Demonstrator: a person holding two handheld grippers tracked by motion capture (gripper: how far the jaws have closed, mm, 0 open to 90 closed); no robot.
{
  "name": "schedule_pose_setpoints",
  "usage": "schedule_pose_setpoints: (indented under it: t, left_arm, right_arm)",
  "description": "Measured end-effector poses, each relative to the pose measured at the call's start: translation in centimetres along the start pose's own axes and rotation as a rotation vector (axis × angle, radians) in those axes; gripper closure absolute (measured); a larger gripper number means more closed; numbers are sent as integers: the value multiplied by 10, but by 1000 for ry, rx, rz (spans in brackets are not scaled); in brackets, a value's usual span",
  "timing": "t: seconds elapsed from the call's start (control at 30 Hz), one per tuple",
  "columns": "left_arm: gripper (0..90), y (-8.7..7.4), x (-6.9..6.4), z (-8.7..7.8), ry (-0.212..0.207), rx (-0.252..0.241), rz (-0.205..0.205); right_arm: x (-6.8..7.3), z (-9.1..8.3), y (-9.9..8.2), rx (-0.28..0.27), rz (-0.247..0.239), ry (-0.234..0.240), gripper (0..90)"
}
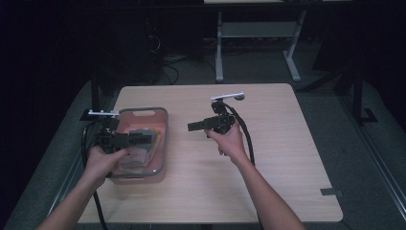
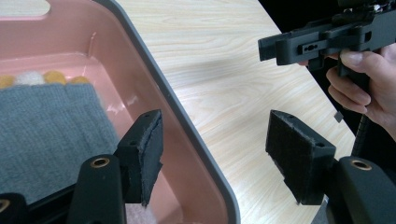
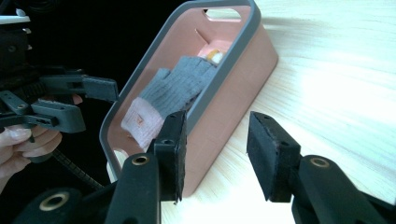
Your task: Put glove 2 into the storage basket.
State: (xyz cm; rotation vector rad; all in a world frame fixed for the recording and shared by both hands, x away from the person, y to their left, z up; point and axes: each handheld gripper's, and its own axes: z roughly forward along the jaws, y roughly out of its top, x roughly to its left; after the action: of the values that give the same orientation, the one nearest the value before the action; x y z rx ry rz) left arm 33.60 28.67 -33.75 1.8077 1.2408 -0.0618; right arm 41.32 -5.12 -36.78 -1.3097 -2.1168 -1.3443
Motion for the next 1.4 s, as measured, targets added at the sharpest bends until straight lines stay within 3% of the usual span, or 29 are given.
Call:
schedule_pose_setpoints:
  t: [1.4]
  left_arm:
    - [263, 4, -33, 34, -63, 26, 43]
  right_arm:
    - [-33, -44, -23, -36, 65, -28, 495]
